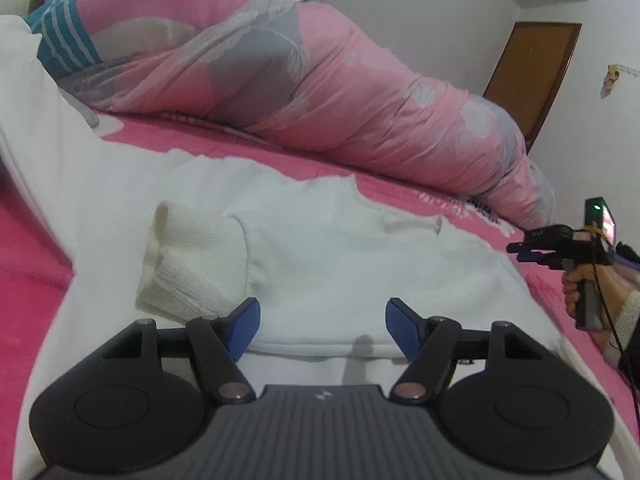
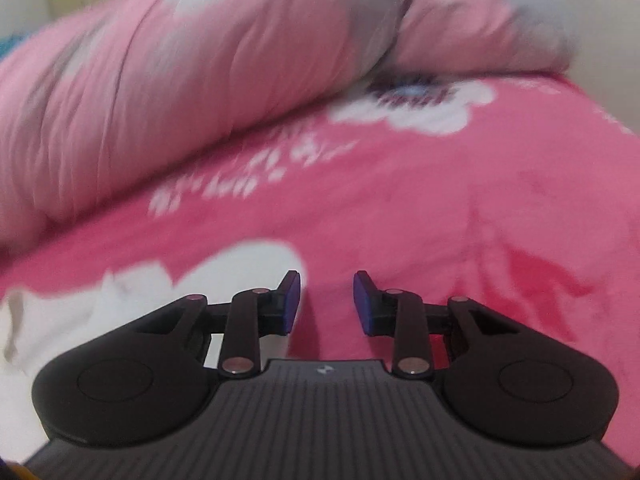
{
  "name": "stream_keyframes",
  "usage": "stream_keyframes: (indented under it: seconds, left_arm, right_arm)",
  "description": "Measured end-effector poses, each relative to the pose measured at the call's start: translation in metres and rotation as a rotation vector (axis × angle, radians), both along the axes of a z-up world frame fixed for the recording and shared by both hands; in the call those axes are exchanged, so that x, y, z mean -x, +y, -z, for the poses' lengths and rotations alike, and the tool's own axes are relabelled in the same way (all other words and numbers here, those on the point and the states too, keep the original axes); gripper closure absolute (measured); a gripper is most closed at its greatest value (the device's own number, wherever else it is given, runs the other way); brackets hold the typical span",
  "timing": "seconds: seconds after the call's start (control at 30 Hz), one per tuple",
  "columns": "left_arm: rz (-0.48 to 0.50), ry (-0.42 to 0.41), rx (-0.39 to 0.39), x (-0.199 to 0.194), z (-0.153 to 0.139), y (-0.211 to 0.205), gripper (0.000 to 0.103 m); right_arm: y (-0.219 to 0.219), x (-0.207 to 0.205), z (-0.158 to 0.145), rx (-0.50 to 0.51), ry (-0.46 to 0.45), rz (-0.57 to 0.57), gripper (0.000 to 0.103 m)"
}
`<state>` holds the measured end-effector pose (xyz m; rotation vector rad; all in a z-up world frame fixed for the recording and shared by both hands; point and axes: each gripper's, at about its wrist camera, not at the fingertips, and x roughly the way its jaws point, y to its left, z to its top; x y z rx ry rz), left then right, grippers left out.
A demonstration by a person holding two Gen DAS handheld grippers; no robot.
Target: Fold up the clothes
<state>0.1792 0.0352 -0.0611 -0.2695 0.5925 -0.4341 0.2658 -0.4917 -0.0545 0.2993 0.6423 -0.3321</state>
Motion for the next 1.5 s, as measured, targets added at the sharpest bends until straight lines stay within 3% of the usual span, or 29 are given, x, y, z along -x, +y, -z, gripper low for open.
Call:
stream_keyframes:
  seconds: [0.1, 0.2, 0.4, 0.47, 0.53, 0.67, 0.8, 0.93, 1.03, 1.1, 1.2, 1.33, 1.5]
  left_arm:
    - [-0.012, -0.034, -0.002, 0.004, -0.007, 0.001, 0.031]
    - [-0.012, -0.047, -0.028, 0.007, -0.007, -0.003, 0.031]
    - [-0.001, -0.021, -0.086, 0.004, 0.001, -0.010, 0.031]
    - [0.010, -0.007, -0.104, 0.002, 0.005, -0.012, 0.031]
    - [0.014, -0.008, -0.115, 0.003, 0.006, -0.012, 0.031]
    - [0.008, -0.009, -0.105, 0.005, 0.006, -0.009, 0.031]
    - [-0.010, -0.009, -0.091, 0.005, 0.004, -0.004, 0.030]
    - [-0.012, 0.005, -0.094, 0.004, 0.005, -0.004, 0.029]
    - [-0.010, 0.011, -0.093, 0.003, 0.007, -0.004, 0.029]
    - [-0.012, 0.015, -0.076, 0.003, 0.007, -0.001, 0.029]
    - [-0.022, 0.020, -0.033, 0.006, 0.005, 0.007, 0.029]
    - [-0.077, -0.006, 0.027, 0.010, -0.003, 0.022, 0.029]
    - [-0.150, 0.018, 0.014, 0.006, 0.001, 0.035, 0.029]
  right_arm:
    - [0.024, 0.019, -0.022, 0.082, -0.014, -0.112, 0.075]
    - [0.058, 0.028, -0.036, 0.058, -0.009, -0.275, 0.075]
    - [0.149, -0.010, -0.012, -0.077, 0.177, -0.578, 0.077]
    - [0.174, -0.035, 0.010, -0.022, 0.246, -0.560, 0.079]
    - [0.180, -0.054, 0.011, 0.005, 0.198, -0.502, 0.079]
    - [0.181, -0.059, -0.016, 0.097, 0.130, -0.393, 0.077]
    - [0.200, -0.031, -0.035, -0.026, 0.181, -0.531, 0.077]
    - [0.252, -0.030, -0.013, -0.062, 0.315, -0.685, 0.077]
    - [0.291, -0.052, 0.008, 0.002, 0.335, -0.695, 0.078]
    - [0.295, -0.070, -0.005, 0.004, 0.240, -0.606, 0.078]
    - [0.301, -0.073, -0.027, -0.001, 0.215, -0.565, 0.077]
    - [0.329, -0.047, -0.040, -0.013, 0.291, -0.712, 0.076]
    - [0.379, -0.056, -0.003, -0.007, 0.412, -0.778, 0.074]
